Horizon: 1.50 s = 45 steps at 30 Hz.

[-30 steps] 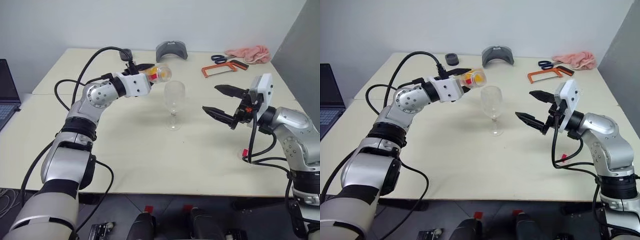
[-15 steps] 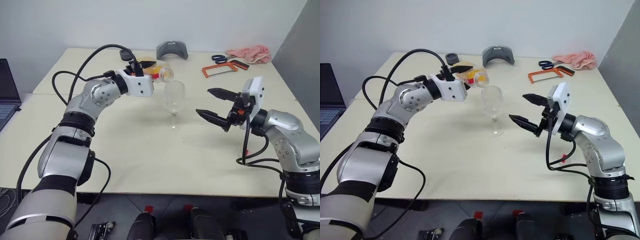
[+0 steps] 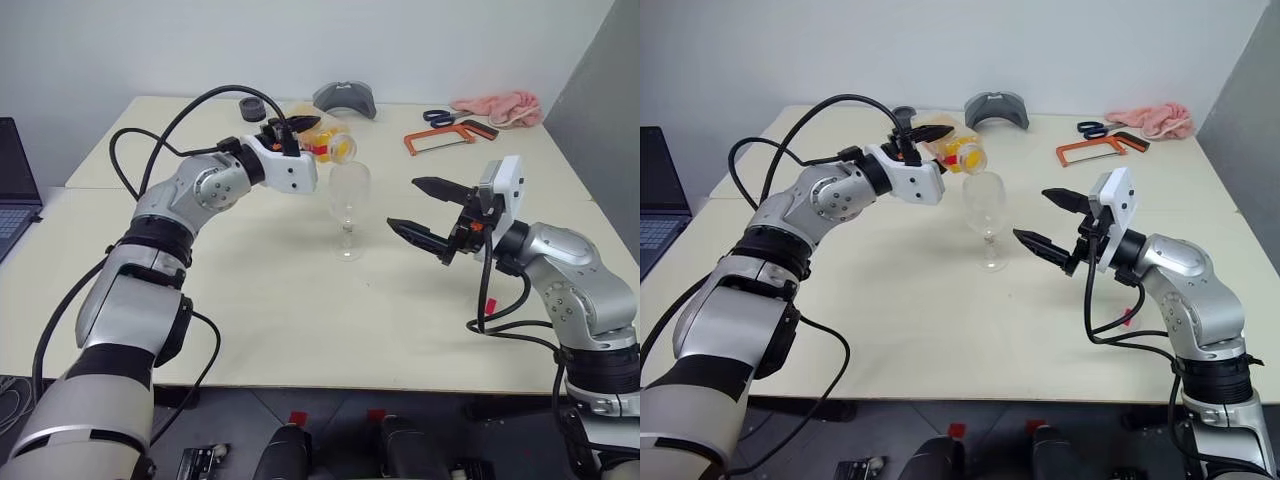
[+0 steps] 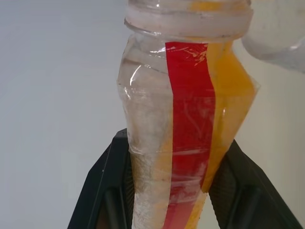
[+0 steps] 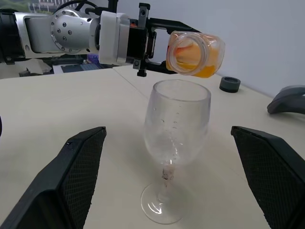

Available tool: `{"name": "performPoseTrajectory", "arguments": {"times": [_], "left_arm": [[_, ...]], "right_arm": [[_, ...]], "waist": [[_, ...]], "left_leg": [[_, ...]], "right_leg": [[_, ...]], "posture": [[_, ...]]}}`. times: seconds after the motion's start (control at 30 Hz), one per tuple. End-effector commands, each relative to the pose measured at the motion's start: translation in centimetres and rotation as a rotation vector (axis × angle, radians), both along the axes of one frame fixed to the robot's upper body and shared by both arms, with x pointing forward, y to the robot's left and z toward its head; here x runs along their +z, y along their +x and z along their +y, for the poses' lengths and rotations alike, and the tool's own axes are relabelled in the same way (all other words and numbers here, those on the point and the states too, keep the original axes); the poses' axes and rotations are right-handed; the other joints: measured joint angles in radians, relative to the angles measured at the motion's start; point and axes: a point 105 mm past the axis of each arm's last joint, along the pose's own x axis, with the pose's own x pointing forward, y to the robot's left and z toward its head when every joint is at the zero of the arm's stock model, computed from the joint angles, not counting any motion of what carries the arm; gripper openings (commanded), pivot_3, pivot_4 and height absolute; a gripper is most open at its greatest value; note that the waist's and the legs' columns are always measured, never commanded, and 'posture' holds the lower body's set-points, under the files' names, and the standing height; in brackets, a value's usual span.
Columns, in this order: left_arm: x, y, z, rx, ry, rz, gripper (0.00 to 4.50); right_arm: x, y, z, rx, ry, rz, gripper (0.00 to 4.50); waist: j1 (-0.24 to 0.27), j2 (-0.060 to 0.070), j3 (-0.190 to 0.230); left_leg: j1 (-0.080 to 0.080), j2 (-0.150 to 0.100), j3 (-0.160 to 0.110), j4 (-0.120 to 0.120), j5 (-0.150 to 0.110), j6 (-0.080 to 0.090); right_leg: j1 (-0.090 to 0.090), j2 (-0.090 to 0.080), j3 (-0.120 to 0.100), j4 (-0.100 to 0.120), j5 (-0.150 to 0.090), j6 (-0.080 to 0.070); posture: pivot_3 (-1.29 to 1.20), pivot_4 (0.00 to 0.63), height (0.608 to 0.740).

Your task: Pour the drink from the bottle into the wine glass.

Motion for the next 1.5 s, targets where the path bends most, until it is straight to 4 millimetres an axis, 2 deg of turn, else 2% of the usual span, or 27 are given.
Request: {"name": "performPoseTrajectory", "arguments": {"times": [0.03,0.4,1.03,1.5], "left_arm": [[2.8,-0.4,-0.3,-0.014,-0.009,-0.105,1.68],[3.8,-0.3,-0.2,0.001,0.021,-0.184,1.68],[4.3,0.0,0.2,0.027,0.046,-0.231,1.68],[4.4,0.2,0.5,0.048,0.057,-0.242,1.68]], "right_arm": [[0.6,-0.6,0.3,0.005,-0.002,-0.043,4.5],[0.4,-0.6,0.2,-0.002,-0.003,-0.041,4.5],[-0.1,-0.7,0.6,-0.003,0.016,-0.032,4.5],[0.4,-0.9,0.9,0.004,0.057,-0.04,4.5]], "waist": [[0.0,0.0,0.0],[0.0,0.0,0.0],[0.0,0.0,0.0],[0.0,0.0,0.0]], "left_leg": [[0.0,0.0,0.0,0.0,0.0,0.0],[0.0,0.0,0.0,0.0,0.0,0.0],[0.0,0.0,0.0,0.0,0.0,0.0],[0.0,-0.001,0.001,0.0,0.0,0.0]], "right_leg": [[0.0,0.0,0.0,0.0,0.0,0.0],[0.0,0.0,0.0,0.0,0.0,0.0],[0.0,0.0,0.0,0.0,0.0,0.0],[0.0,0.0,0.0,0.0,0.0,0.0]], "posture": [[0.0,0.15,0.74],[0.0,0.15,0.74],[0.0,0.15,0.74],[0.0,0.15,0.74]]}}
